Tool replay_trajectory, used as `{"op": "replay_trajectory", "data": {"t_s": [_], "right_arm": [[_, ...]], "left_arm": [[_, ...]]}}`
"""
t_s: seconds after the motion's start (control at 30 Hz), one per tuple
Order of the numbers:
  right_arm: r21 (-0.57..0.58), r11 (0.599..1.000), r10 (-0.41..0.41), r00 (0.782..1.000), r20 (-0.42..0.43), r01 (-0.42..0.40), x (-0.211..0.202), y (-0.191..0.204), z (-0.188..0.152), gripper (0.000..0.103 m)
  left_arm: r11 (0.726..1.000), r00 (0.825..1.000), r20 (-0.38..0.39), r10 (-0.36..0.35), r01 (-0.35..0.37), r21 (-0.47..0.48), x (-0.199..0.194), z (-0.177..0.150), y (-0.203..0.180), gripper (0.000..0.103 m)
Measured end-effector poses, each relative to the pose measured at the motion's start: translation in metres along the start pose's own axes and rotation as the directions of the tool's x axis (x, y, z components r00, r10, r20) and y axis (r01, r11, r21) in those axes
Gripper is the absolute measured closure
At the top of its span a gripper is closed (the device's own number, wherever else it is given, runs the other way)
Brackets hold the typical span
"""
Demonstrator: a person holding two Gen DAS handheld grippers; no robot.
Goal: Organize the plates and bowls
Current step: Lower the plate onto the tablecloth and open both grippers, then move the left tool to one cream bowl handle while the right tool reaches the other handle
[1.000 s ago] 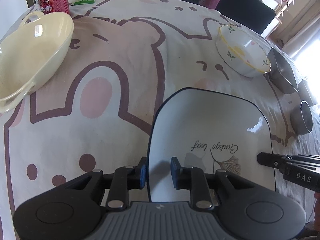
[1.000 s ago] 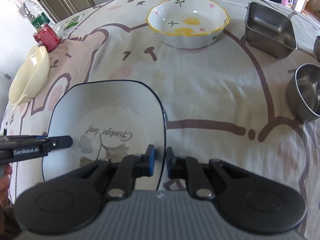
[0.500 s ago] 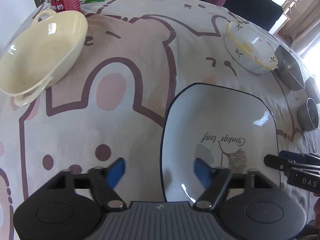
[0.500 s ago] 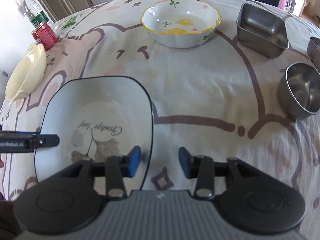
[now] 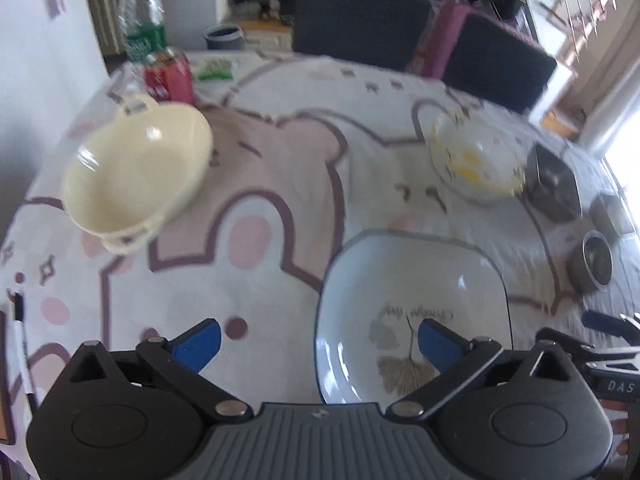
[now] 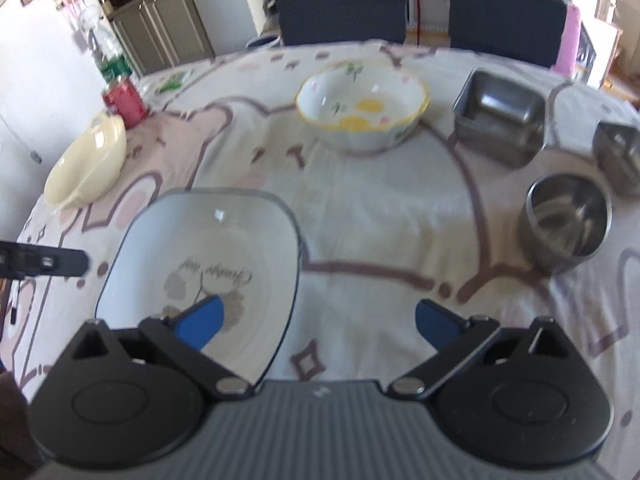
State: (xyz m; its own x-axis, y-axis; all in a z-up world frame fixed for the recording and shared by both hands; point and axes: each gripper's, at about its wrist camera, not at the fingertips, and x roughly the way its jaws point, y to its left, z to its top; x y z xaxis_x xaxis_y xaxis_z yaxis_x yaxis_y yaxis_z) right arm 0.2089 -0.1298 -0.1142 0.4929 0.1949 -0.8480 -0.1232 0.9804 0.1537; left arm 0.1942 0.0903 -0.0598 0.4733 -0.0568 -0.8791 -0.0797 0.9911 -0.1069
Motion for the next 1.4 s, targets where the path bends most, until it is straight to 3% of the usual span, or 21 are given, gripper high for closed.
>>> {"op": "replay_trajectory", "data": {"t_s": [0.13, 0.27, 0.43, 0.57, 0.77, 0.87, 0.97, 1.1, 1.17, 1.3, 1.4], "right_arm": [[-0.014, 1.0, 0.009, 0.996, 0.092, -0.008, -0.016, 0.002, 0.017, 0.0], [-0.025, 1.0, 0.023, 0.983, 0.181, -0.019, -0.03, 0.015, 0.041, 0.0], [-0.038, 0.997, 0.074, 0.961, 0.268, -0.066, -0.034, 0.037, 0.07, 0.0], [-0.025, 0.99, 0.14, 0.944, 0.299, -0.139, -0.024, 0.058, 0.088, 0.0], [0.023, 0.968, 0.228, 0.913, 0.338, -0.25, 0.006, 0.103, 0.108, 0.0], [0.063, 0.953, 0.26, 0.908, 0.328, -0.296, 0.027, 0.129, 0.112, 0.0], [0.1, 0.933, 0.305, 0.906, 0.292, -0.347, 0.049, 0.152, 0.11, 0.0], [0.196, 0.898, 0.347, 0.907, 0.239, -0.395, 0.082, 0.178, 0.102, 0.0], [0.256, 0.87, 0.374, 0.902, 0.216, -0.422, 0.097, 0.191, 0.094, 0.003], [0.35, 0.799, 0.458, 0.872, 0.174, -0.489, 0.121, 0.214, 0.081, 0.024], [0.431, 0.757, 0.484, 0.864, 0.136, -0.492, 0.139, 0.227, 0.067, 0.041]], "left_arm": [[0.996, 0.99, 0.128, 0.058, -0.05, -0.07, -0.025, 0.015, 0.011, 0.0], [0.981, 0.963, 0.24, 0.121, -0.08, -0.176, -0.042, 0.029, 0.031, 0.0], [0.956, 0.926, 0.316, 0.205, -0.121, -0.267, -0.05, 0.047, 0.053, 0.0], [0.947, 0.909, 0.342, 0.238, -0.138, -0.292, -0.048, 0.058, 0.075, 0.0], [0.933, 0.896, 0.341, 0.286, -0.18, -0.31, -0.031, 0.07, 0.118, 0.0], [0.931, 0.89, 0.346, 0.298, -0.189, -0.313, -0.022, 0.074, 0.138, 0.0], [0.932, 0.887, 0.353, 0.298, -0.191, -0.307, -0.01, 0.078, 0.153, 0.0], [0.94, 0.898, 0.357, 0.258, -0.148, -0.307, 0.002, 0.082, 0.171, 0.0], [0.943, 0.895, 0.37, 0.247, -0.134, -0.305, 0.005, 0.084, 0.175, 0.0], [0.951, 0.884, 0.405, 0.234, -0.122, -0.284, 0.006, 0.086, 0.183, 0.0], [0.954, 0.876, 0.425, 0.226, -0.111, -0.278, 0.005, 0.085, 0.189, 0.0]]}}
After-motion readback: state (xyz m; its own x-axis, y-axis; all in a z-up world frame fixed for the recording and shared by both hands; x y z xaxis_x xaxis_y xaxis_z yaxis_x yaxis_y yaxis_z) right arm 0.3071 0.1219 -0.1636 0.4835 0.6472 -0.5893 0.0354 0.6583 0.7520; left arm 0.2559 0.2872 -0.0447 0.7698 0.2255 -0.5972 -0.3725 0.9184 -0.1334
